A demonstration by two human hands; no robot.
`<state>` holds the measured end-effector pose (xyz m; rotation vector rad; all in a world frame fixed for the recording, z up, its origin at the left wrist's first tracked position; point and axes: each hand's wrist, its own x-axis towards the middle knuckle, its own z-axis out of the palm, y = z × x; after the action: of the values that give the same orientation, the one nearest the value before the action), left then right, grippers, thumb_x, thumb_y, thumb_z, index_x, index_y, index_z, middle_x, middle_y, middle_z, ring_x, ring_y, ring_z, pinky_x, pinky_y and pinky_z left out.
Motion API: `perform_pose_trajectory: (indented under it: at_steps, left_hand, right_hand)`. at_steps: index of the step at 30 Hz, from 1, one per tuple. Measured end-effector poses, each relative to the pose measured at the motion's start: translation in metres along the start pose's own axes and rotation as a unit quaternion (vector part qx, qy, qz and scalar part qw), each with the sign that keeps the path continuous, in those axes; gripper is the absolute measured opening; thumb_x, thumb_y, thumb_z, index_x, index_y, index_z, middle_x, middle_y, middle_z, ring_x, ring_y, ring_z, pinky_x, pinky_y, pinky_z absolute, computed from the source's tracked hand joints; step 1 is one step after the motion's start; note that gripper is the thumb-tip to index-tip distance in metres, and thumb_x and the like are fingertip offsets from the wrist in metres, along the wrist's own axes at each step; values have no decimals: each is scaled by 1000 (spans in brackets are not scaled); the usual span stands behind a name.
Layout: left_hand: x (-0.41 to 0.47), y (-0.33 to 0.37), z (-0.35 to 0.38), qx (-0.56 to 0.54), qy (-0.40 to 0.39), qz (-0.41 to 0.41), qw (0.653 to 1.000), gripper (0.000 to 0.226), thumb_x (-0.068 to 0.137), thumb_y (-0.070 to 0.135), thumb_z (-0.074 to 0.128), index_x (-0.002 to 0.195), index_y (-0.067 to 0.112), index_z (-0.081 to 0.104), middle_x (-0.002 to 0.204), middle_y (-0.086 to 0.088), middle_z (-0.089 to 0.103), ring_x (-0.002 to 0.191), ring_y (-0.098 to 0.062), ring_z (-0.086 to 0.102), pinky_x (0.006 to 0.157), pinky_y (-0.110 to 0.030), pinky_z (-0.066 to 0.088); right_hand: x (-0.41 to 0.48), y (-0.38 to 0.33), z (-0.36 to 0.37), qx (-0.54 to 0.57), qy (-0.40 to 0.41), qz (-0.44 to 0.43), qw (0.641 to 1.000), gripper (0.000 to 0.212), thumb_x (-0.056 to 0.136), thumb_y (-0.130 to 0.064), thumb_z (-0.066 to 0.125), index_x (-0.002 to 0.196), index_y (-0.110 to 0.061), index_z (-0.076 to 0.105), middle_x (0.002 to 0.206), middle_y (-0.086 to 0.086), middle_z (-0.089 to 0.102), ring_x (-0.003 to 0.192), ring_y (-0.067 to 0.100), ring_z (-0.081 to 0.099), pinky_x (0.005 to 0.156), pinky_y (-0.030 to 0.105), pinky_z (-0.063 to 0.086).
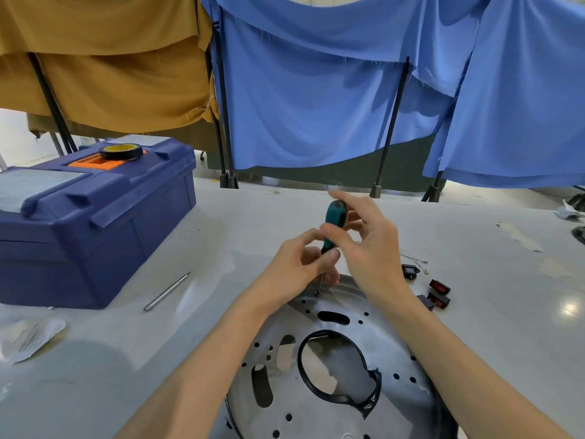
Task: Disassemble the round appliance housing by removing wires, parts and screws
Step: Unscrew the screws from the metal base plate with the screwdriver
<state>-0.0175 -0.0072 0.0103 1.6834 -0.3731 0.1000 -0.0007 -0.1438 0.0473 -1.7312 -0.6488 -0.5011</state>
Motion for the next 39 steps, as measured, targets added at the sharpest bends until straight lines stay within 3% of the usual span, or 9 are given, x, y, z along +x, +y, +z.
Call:
perform_pose_trajectory:
  at_steps: [4,8,14,19,24,28,30,33,39]
  left_hand:
    - [-1,1,0,-32,11,-15,999,20,102,24,42,104,18,61,80,-9,72,78,-25,71,75,-27,56]
    - [0,1,-1,-9,19,-18,1000,25,95,22,58,117,16,50,94,-13,73,84,-26,72,78,-30,58]
    - [-1,3,-1,-29,10,-15,999,17,100,17,48,113,11,57,86,-11,73,82,-26,72,79,-30,58]
    - [-1,3,-1,52,33,-6,998,38,84,19,73,114,24,49,89,-7,71,82,-17,71,78,-27,57]
    - [-4,2,-3,77,46,3,996,34,83,-4,67,107,17,54,84,-5,72,82,-17,70,80,-32,58]
    - [-4,3,-1,94,59,-2,994,27,84,-12,58,99,10,57,85,-7,71,81,-16,70,80,-32,58]
    - [-3,4,1,106,70,2,992,27,82,-14,58,97,9,58,87,-9,71,81,-15,70,78,-27,56]
    - [-2,4,3,112,75,8,991,27,79,-16,59,93,7,60,85,-10,71,79,-16,70,78,-25,55]
    - [-3,8,0,133,100,13,986,27,74,-7,71,83,17,66,78,1,71,78,-11,68,74,-23,55]
  right_hand:
    - [0,1,-2,40,-14,17,999,42,91,4,55,124,-22,57,110,2,65,103,15,63,91,39,54]
    - [-1,-2,2,2,-18,-16,1000,40,84,-12,71,119,-27,59,113,-1,57,98,8,58,90,30,52]
    - [-1,1,-2,32,-26,13,999,44,89,1,60,126,-23,56,112,2,66,103,13,64,94,36,53]
    - [0,4,1,2,-26,7,1000,38,85,-14,70,117,-32,59,101,-6,62,91,8,61,83,20,52]
    - [7,1,-12,111,78,5,991,34,92,-4,58,121,-22,55,100,12,59,78,22,65,70,19,55]
    - [16,1,-31,96,154,-13,983,28,93,-4,57,114,-22,54,94,4,53,71,22,58,62,17,52]
    - [16,7,-39,34,119,-11,992,26,90,-1,60,108,-19,54,89,1,55,74,12,55,63,16,49]
    - [5,21,-43,-103,-29,30,994,21,85,-5,68,95,-18,55,85,-6,60,77,3,57,70,13,46]
    - [-8,34,-35,-286,-264,112,914,19,77,-16,76,82,-21,59,87,0,63,85,18,56,78,33,49]
